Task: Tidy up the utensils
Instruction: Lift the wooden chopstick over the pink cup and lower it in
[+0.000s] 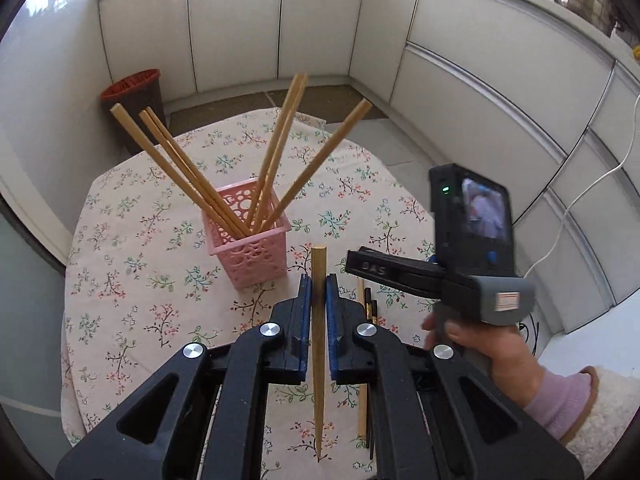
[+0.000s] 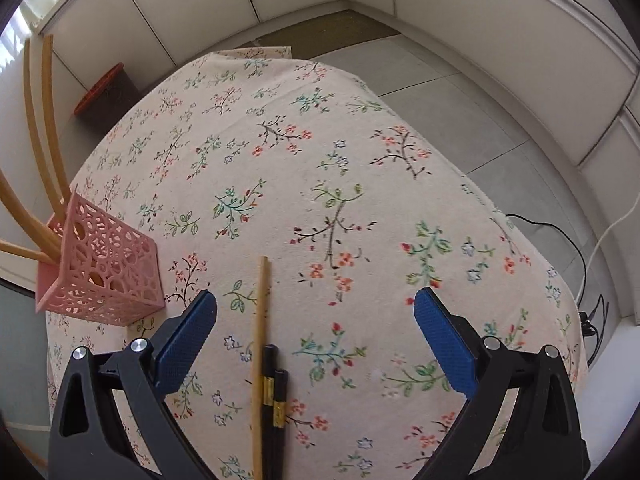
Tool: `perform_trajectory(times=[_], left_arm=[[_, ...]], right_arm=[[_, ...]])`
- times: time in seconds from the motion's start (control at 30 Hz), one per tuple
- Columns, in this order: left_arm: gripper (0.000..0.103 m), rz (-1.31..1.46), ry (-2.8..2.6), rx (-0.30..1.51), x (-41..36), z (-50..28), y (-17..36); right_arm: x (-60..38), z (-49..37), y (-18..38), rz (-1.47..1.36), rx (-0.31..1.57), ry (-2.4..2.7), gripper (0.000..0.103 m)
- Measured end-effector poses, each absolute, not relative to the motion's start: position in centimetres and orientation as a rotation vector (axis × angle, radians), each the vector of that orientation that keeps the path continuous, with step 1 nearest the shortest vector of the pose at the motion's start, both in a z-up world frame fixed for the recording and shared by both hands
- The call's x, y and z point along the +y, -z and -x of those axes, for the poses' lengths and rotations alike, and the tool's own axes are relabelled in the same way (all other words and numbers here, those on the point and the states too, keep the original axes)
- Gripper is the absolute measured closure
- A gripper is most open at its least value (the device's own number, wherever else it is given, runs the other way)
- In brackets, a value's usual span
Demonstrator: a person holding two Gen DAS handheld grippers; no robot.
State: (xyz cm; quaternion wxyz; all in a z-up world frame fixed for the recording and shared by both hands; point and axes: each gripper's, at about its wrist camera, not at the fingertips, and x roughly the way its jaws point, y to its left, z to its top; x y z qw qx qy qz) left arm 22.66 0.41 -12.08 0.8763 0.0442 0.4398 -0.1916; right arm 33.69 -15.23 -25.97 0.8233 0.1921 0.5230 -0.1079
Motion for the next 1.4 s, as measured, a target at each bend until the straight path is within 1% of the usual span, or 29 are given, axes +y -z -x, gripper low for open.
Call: perform_trajectory(times=[0.07,0.1,0.17,0.2,0.23,0.27,0.33,0.43,0.6,0.73,0.9,1.17,1.4], left_arm=[[0.096,-0.072,0.395,0.881,1.4,-22.1,11.0],[0.097,-0.062,0.394,0.865,1.8,-21.9,10.5],[0.097,-0.046,0.392,0.842,2.6,-21.9,9.5],[0.097,-0.040,0.389,0.832,2.9,-21.8,9.2],[0.097,-0.036,0.386,0.826,3.0,-21.7,9.1],[0.097,-0.032,0.382,0.823,3.1,-21.7,9.0],[0.097,-0.025,0.377,0.821,3.3,-21.5,8.6],[0.097,-0.023,0.380,0.813,3.6,-21.5,8.3],[0.097,-0.011,0.384,0.797,3.9,-20.9,7.8],[0.097,-0.001,0.385,0.781,4.1,-20.7,7.2],[0.097,0.016,0.377,0.761,4.3,-20.8,6.3],[0.097,0.086,0.367,0.673,5.8,-20.9,2.6],[0.097,0.130,0.320,0.574,6.2,-21.0,-0.6]], right_arm=[[-14.5,-34.1,26.9,-0.418,1.143,0.242,0.012],[-14.2,-34.1,27.5,-0.410,1.169,0.252,0.031],[-13.3,-33.9,27.8,-0.340,1.125,0.281,0.052],[-13.1,-33.8,27.9,-0.320,1.109,0.294,0.068],[-13.3,-33.9,28.0,-0.350,1.106,0.270,0.090],[-13.7,-33.9,28.1,-0.388,1.095,0.264,0.093],[-15.0,-33.8,28.3,-0.477,1.079,0.253,0.096],[-16.6,-32.8,27.6,-0.542,1.019,0.246,0.097],[-18.4,-30.2,24.9,-0.625,0.928,0.168,0.097],[-18.3,-27.9,21.7,-0.628,0.847,0.104,0.097],[-18.2,-24.4,19.0,-0.634,0.788,0.047,0.097],[-18.6,-20.5,13.6,-0.585,0.735,-0.025,0.097],[-20.1,-19.2,9.0,-0.644,0.649,-0.063,0.097]])
